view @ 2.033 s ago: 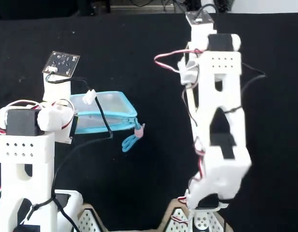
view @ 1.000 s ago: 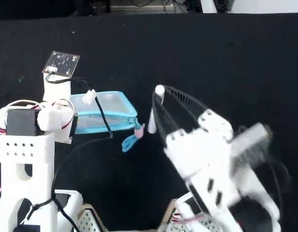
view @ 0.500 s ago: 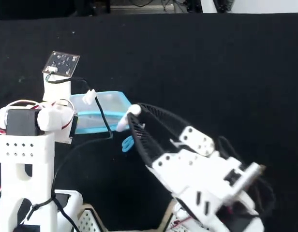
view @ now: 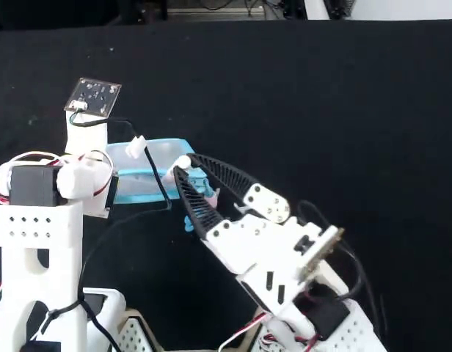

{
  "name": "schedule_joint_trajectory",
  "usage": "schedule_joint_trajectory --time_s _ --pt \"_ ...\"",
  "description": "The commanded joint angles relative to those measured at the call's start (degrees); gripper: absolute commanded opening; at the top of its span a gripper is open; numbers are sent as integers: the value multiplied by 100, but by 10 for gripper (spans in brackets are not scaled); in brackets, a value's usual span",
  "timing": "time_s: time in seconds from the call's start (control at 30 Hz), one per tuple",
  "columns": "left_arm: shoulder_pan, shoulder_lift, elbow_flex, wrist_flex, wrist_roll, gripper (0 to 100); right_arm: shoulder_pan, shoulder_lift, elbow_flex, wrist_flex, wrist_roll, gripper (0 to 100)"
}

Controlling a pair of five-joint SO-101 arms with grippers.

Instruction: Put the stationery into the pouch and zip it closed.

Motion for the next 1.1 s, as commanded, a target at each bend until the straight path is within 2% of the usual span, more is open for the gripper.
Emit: schedule_joint_trajectory --time_s 0.0,0.1,0.2,0.33,0.47,0.63,0.8,0.93,1.07 --pt "66 -18 -13 70 53 30 -62 -22 92 -79 79 11" --pt "66 -18 -13 70 53 30 -202 13 110 325 334 11" --pt "66 -18 -13 70 53 30 -703 13 101 932 607 11" --pt "66 -18 -22 62 53 30 -1301 13 127 1468 1371 12" --pt "66 -18 -22 62 53 30 -1284 22 127 1714 1495 24" --pt "66 -18 -4 53 53 30 -1284 22 -48 2198 1495 142" --pt "66 -18 -4 44 53 30 -1275 4 -444 2505 1495 115" --pt "66 -18 4 44 53 30 -791 -40 -769 2655 1495 87" --pt "66 -18 4 44 53 30 290 -40 -1042 2919 1486 49"
